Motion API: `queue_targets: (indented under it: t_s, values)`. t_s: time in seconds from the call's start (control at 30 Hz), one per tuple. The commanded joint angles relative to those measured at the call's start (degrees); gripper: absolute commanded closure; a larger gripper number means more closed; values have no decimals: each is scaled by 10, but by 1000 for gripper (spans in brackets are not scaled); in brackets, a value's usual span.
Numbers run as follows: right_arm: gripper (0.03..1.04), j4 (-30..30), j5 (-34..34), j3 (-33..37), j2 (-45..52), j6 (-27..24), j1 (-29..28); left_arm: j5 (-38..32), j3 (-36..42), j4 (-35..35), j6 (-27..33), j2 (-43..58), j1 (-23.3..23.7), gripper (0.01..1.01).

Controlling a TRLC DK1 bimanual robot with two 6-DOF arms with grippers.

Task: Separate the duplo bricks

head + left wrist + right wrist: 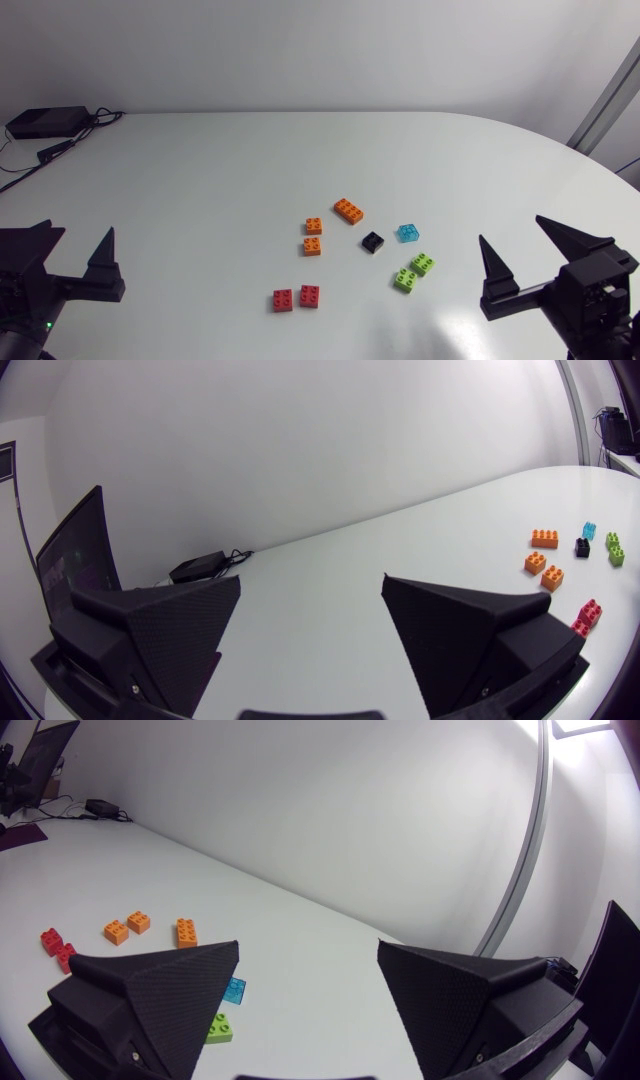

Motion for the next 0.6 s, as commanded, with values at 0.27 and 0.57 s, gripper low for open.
queue_targets:
  t_s: [0.27, 0.57]
  values:
    - [66, 3, 1, -23, -2, 3, 7, -4, -7, -15, -9, -11, -4, 43]
    - [66, -27, 0, -19, -4, 8, 6, -4, -7, -15, -10, -11, -2, 43]
